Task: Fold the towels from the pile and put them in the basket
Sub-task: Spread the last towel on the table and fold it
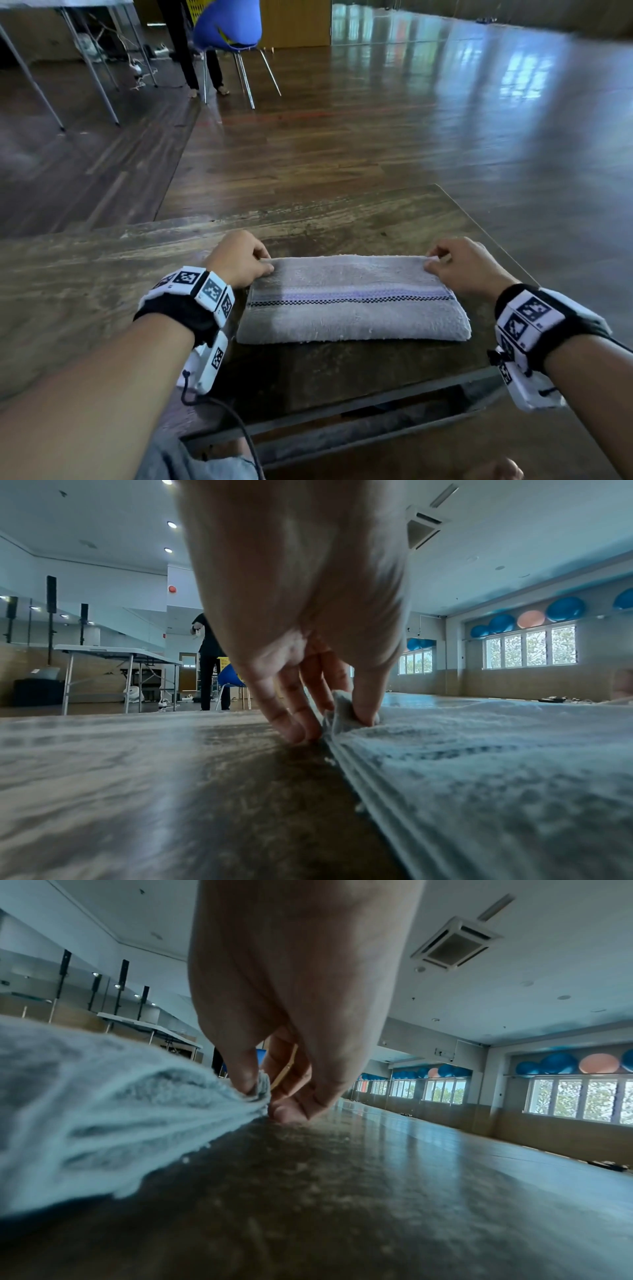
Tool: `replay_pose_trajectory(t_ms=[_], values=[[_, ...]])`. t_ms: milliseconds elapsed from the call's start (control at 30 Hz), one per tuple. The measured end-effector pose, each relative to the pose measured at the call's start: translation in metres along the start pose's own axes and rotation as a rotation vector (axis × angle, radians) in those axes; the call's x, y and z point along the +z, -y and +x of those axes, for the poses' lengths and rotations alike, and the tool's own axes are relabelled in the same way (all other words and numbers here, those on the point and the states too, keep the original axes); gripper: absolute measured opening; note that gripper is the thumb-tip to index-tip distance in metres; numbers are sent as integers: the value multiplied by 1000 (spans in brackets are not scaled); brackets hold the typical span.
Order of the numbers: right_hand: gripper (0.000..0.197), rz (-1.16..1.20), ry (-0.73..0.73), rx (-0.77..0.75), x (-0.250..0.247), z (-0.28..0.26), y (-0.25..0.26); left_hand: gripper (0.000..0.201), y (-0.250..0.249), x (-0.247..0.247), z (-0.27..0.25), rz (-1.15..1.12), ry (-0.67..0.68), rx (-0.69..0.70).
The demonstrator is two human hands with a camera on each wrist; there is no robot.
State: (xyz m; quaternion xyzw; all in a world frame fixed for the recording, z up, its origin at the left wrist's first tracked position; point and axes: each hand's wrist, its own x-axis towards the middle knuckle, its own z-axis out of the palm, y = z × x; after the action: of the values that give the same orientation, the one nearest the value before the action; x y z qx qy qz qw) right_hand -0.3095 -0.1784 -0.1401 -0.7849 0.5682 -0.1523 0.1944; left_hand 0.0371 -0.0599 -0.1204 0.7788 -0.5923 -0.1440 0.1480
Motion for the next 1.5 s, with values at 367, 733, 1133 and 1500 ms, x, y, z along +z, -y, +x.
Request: replay_pose_trajectory(t_ms=[367,733,1133,1500], values=[[9,250,-516,-62,-53,-5,52,12,-24,-43,-20,-170,-634,282],[19,236,51,-62,-39,-44,-13,24,6,-28,-47,-151,-60,85],[39,11,7,222,-6,-32,4,59,6,0,-24,-58,57,-258],[56,46,-33,261,-15,-36,4,54,-4,-5,-28,-8,4,-255]])
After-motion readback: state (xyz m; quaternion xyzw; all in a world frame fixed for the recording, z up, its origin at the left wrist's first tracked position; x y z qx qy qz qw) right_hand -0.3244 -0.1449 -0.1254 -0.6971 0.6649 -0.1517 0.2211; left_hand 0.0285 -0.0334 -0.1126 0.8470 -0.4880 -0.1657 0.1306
